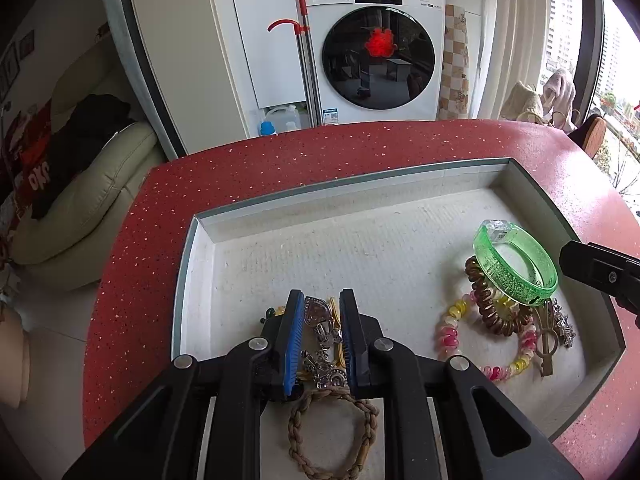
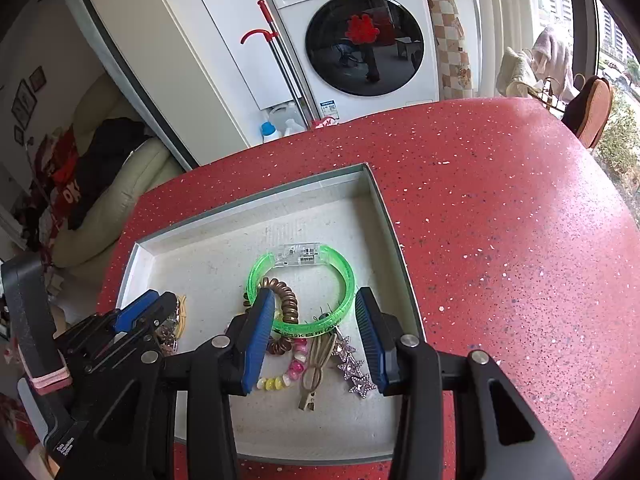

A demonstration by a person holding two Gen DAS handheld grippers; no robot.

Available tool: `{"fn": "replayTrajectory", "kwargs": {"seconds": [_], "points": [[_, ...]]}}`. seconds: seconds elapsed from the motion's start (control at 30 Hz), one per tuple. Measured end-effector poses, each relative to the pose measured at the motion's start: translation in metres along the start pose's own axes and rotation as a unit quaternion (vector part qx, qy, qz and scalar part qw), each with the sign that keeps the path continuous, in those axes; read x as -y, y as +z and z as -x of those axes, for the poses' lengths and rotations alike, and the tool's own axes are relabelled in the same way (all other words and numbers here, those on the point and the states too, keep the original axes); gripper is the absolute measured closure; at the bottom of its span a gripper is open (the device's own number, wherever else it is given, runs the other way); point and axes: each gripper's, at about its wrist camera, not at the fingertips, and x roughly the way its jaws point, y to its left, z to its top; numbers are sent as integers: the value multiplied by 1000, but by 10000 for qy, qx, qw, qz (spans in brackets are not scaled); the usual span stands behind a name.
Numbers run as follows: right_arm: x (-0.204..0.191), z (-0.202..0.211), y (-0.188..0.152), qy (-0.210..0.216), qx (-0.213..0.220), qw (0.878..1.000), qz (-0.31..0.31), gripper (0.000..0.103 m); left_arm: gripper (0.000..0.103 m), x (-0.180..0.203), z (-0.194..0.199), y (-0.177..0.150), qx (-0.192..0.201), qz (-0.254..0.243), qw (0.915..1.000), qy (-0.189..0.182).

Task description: Organize jewelry

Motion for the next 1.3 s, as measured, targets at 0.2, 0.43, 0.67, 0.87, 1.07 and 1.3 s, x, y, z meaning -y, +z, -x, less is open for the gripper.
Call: {"fn": "replayTrajectory", "kwargs": {"seconds": [0.2, 0.43, 0.67, 0.87, 1.07, 1.3], "points": [[1, 2, -1, 15, 1, 10000, -16, 57, 0, 6, 15, -1, 302, -138, 9993, 190], [4, 2, -2, 93, -76, 9999, -83, 57, 0, 2, 21, -3, 370, -153, 9991, 173], [0, 12, -6, 240, 116, 9996, 23, 24, 0, -6, 28, -7, 385, -22, 9992, 40], [-10, 20, -11, 20, 302, 9989, 355, 14, 0, -14, 32, -9, 287, 92, 9995, 104], [-18, 30, -19, -101, 513, 9966, 642, 14, 0, -12, 40, -19, 264, -21, 9993, 282], [-23, 28, -24, -171, -45, 9967, 790, 13, 0, -16, 56, -33, 253, -41, 9993, 280]]}}
